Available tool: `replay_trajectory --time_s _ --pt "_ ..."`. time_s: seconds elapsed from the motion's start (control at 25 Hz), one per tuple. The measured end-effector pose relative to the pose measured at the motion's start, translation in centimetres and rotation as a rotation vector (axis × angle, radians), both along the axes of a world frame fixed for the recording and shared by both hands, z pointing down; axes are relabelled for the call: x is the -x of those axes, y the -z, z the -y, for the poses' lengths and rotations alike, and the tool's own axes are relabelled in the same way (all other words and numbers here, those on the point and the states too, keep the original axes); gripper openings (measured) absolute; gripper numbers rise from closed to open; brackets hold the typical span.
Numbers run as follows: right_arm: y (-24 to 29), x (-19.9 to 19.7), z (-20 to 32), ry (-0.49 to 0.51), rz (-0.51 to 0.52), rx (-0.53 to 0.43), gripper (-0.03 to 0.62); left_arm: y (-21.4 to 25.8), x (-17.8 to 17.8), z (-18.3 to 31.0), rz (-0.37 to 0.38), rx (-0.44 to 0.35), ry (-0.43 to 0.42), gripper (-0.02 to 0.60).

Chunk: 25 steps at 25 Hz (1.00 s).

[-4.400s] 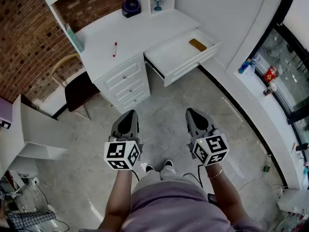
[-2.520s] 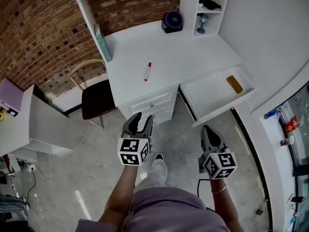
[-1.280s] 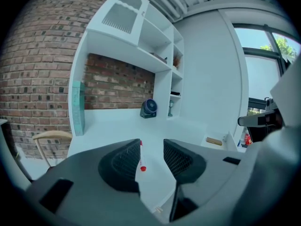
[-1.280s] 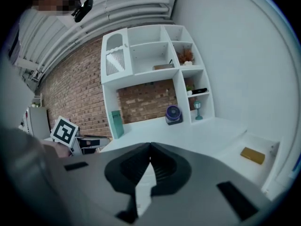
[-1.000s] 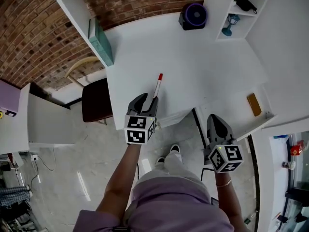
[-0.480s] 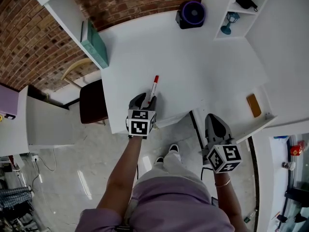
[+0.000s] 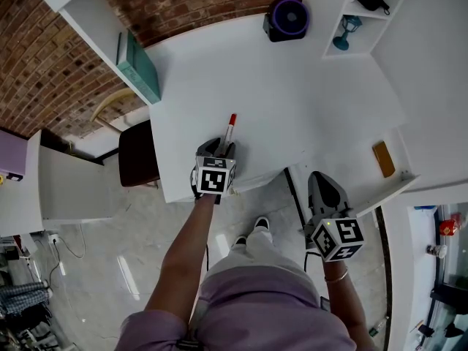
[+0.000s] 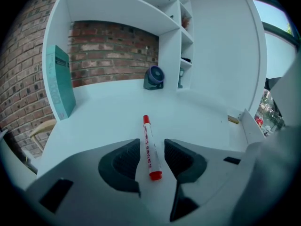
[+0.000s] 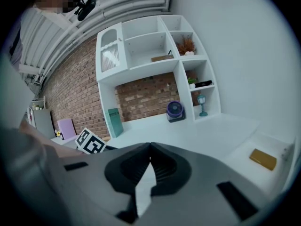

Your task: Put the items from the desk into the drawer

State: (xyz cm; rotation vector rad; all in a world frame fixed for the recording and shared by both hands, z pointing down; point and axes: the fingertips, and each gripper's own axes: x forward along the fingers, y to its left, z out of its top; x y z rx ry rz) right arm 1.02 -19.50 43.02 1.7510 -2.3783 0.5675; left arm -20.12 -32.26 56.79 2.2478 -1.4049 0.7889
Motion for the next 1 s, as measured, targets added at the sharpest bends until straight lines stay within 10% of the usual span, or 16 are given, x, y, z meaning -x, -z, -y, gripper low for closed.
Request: replay_trajectory --time_s 1.0 --pt "0.7 -2.1 0.0 0.006 0.023 -0.030 0.003 -1.2 -0.7 -0.1 0.145 0.031 -0.038 0.072"
